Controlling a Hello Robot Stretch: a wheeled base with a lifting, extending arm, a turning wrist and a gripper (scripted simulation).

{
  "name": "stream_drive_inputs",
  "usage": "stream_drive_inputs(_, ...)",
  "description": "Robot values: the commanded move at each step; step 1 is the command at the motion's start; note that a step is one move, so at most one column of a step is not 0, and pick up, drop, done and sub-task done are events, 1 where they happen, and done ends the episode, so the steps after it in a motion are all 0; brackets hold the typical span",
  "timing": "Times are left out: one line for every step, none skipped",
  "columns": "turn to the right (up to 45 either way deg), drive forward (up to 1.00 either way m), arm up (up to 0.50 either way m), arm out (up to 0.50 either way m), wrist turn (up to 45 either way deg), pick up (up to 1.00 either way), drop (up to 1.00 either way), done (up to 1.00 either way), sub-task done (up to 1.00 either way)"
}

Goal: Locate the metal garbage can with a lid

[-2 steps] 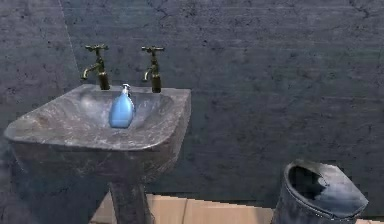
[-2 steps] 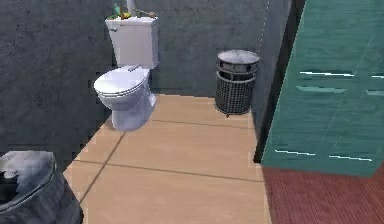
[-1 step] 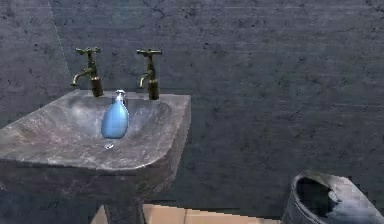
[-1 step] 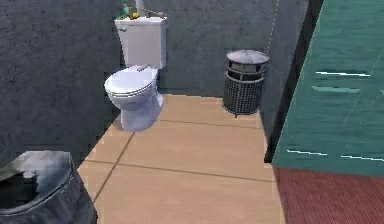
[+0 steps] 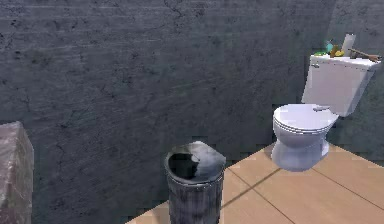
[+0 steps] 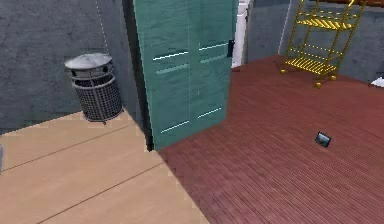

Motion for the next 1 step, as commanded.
stream_drive_inputs(0.0,0.00,0.00,0.00,0.0,0.00,0.00,1.00,0.00)
